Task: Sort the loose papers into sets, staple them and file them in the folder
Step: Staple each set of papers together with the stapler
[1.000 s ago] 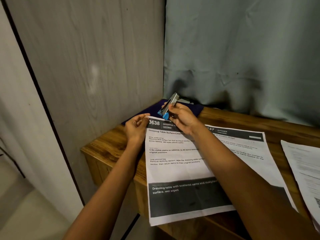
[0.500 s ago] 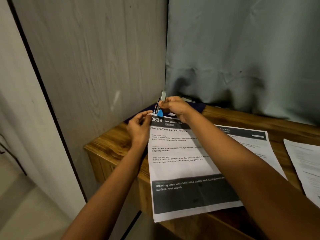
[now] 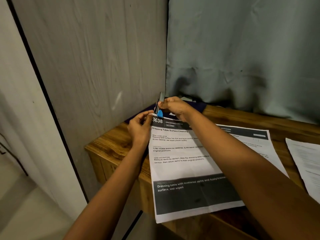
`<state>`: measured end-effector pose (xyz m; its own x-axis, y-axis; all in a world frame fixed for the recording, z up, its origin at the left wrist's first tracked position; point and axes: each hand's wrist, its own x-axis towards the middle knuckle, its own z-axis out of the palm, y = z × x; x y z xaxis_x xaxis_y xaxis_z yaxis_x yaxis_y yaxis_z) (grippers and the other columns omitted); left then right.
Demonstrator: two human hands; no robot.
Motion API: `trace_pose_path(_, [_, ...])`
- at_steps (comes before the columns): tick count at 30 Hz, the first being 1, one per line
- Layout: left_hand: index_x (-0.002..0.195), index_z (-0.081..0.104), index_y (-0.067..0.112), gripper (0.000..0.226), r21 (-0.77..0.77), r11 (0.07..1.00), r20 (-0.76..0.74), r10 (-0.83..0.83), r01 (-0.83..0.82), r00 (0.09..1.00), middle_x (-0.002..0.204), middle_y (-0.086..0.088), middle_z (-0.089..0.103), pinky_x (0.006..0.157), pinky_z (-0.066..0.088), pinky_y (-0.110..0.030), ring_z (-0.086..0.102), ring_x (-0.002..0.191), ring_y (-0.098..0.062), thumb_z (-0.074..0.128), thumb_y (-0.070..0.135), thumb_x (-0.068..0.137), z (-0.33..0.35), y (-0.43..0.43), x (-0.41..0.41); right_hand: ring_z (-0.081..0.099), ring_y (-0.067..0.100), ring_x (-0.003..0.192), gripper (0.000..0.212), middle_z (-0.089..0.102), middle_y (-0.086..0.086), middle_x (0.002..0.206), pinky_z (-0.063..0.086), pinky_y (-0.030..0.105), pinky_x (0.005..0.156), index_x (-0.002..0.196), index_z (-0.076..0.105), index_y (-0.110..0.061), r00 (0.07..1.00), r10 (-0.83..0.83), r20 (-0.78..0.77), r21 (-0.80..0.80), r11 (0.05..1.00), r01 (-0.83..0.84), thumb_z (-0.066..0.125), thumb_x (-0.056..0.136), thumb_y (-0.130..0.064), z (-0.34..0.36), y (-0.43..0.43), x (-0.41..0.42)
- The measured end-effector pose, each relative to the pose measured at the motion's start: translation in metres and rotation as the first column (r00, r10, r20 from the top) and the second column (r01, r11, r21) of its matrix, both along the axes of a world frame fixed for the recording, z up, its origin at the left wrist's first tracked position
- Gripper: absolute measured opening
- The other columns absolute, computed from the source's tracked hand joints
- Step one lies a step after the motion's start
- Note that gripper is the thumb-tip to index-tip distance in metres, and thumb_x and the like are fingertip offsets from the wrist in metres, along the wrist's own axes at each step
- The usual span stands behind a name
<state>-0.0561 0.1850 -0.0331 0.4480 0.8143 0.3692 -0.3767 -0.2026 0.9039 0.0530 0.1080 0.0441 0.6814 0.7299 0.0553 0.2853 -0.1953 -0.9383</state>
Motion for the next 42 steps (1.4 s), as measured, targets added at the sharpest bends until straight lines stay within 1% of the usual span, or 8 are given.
trace_pose_path(7, [0.104, 0.071, 0.010, 0.016, 0.032, 0.998, -0.033, 0.049, -0.048, 0.998, 0.096, -0.003, 0.071, 0.068, 0.056, -0.021, 0.069, 0.084, -0.011, 0.063, 0.012, 0.089, -0.003, 0.003, 0.002, 0.060, 0.014, 0.083, 0.021, 0.065, 0.004, 0.085, 0.044, 0.032, 0.082, 0.079, 0.059, -0.011, 1.000, 0.014, 0.007, -0.001, 1.000, -0.014, 0.058, 0.093, -0.025, -0.001, -0.002, 0.008])
trace_pose_path(12, [0.101, 0.071, 0.012, 0.015, 0.025, 0.998, -0.037, 0.051, -0.050, 0.998, 0.094, -0.003, 0.071, 0.065, 0.055, -0.019, 0.068, 0.082, -0.010, 0.066, 0.011, 0.088, -0.002, 0.002, 0.002, 0.063, 0.018, 0.074, 0.019, 0.066, 0.007, 0.080, 0.050, 0.032, 0.070, 0.079, 0.060, -0.010, 0.997, 0.057, -0.051, -0.028, 0.998, -0.058, 0.061, 0.092, -0.024, -0.005, -0.003, 0.007])
trace_pose_path(17, [0.103, 0.070, 0.014, 0.015, 0.039, 0.998, -0.060, 0.056, -0.054, 0.997, 0.094, 0.001, 0.070, 0.068, 0.056, -0.020, 0.068, 0.085, -0.007, 0.064, 0.012, 0.089, 0.002, -0.002, -0.002, 0.065, 0.021, 0.085, 0.016, 0.068, 0.011, 0.092, 0.052, 0.034, 0.074, 0.091, 0.065, -0.008, 0.995, 0.081, -0.059, -0.026, 0.996, -0.082, 0.061, 0.091, -0.023, -0.006, -0.002, 0.004])
trace_pose_path(22, [0.100, 0.069, 0.017, 0.013, 0.023, 0.998, -0.064, 0.051, -0.050, 0.997, 0.092, 0.003, 0.069, 0.069, 0.056, -0.021, 0.067, 0.084, -0.006, 0.064, 0.014, 0.089, 0.003, -0.003, -0.003, 0.065, 0.024, 0.086, 0.033, 0.068, 0.016, 0.100, 0.053, 0.035, 0.075, 0.113, 0.063, 0.002, 0.996, 0.073, -0.058, -0.020, 0.997, -0.074, 0.062, 0.090, -0.023, -0.006, 0.001, 0.004])
trace_pose_path(26, [0.099, 0.069, 0.016, 0.012, -0.004, 0.999, -0.071, 0.033, -0.033, 0.997, 0.091, 0.001, 0.070, 0.067, 0.056, -0.021, 0.068, 0.084, -0.009, 0.066, 0.016, 0.088, 0.003, -0.002, -0.002, 0.063, 0.021, 0.081, 0.032, 0.067, 0.015, 0.098, 0.051, 0.031, 0.071, 0.112, 0.062, 0.003, 0.997, 0.055, -0.051, -0.018, 0.998, -0.056, 0.062, 0.091, -0.022, -0.006, 0.003, 0.003])
trace_pose_path(31, [0.097, 0.071, 0.008, 0.032, -0.056, 0.997, -0.202, -0.068, 0.057, 0.977, 0.086, -0.005, 0.073, 0.059, 0.055, -0.022, 0.071, 0.071, -0.012, 0.079, 0.030, 0.076, 0.001, 0.001, -0.002, 0.063, 0.020, 0.078, 0.027, 0.067, 0.011, 0.088, 0.051, 0.032, 0.072, 0.110, 0.064, 0.000, 0.996, 0.039, -0.075, 0.013, 0.999, -0.038, 0.061, 0.091, -0.018, -0.009, 0.006, 0.003])
trace_pose_path(35, [0.096, 0.069, 0.006, 0.032, -0.066, 0.996, -0.264, -0.080, 0.065, 0.961, 0.087, -0.007, 0.073, 0.068, 0.060, -0.038, 0.072, 0.073, -0.019, 0.082, 0.023, 0.072, 0.001, 0.003, -0.001, 0.065, 0.023, 0.081, 0.020, 0.068, 0.011, 0.092, 0.053, 0.036, 0.074, 0.104, 0.065, -0.006, 0.995, 0.031, -0.093, 0.007, 1.000, -0.030, 0.063, 0.090, -0.020, -0.010, 0.007, 0.004])
trace_pose_path(42, [0.090, 0.068, 0.011, 0.025, -0.044, 0.997, -0.295, -0.077, 0.067, 0.953, 0.088, -0.007, 0.073, 0.073, 0.060, -0.042, 0.072, 0.076, -0.022, 0.082, 0.021, 0.073, 0.000, 0.009, 0.003, 0.066, 0.023, 0.089, 0.011, 0.069, 0.009, 0.094, 0.054, 0.033, 0.077, 0.097, 0.066, -0.009, 0.990, 0.007, -0.144, 0.085, 0.996, 0.006, 0.064, 0.088, -0.014, -0.019, 0.009, 0.005])
